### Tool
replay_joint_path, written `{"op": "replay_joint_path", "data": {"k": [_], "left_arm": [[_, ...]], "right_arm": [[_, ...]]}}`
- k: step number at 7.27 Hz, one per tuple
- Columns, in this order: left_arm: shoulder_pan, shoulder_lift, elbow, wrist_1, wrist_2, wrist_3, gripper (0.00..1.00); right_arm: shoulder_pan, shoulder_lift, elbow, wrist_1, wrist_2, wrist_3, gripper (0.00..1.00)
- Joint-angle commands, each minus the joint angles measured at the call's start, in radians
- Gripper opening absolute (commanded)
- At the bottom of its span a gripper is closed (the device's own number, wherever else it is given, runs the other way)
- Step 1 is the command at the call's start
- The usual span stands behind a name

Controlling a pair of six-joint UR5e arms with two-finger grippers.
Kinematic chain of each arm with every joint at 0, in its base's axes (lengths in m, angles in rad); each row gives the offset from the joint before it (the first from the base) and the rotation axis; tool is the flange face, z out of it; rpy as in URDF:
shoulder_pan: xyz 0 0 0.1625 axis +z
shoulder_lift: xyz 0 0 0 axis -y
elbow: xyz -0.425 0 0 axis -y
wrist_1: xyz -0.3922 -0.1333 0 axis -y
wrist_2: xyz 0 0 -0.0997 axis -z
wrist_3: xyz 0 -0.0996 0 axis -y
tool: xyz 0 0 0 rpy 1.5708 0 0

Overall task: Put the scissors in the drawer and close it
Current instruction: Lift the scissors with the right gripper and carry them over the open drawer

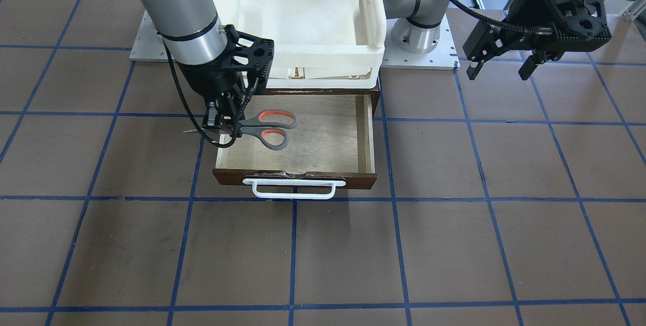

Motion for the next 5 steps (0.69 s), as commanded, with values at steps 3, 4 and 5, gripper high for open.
{"op": "replay_joint_path", "data": {"k": [3, 4, 5], "left_arm": [[0.002, 0.000, 0.000, -0.001, -0.001, 0.002, 1.00], [0.002, 0.000, 0.000, -0.001, -0.005, 0.000, 1.00], [0.001, 0.000, -0.002, -0.007, -0.010, 0.000, 1.00]], "right_arm": [[0.173, 0.087, 0.011, -0.074, -0.027, 0.103, 0.00], [0.180, 0.113, 0.015, -0.080, -0.035, 0.100, 0.00], [0.211, 0.130, 0.015, -0.081, -0.040, 0.120, 0.00]]}}
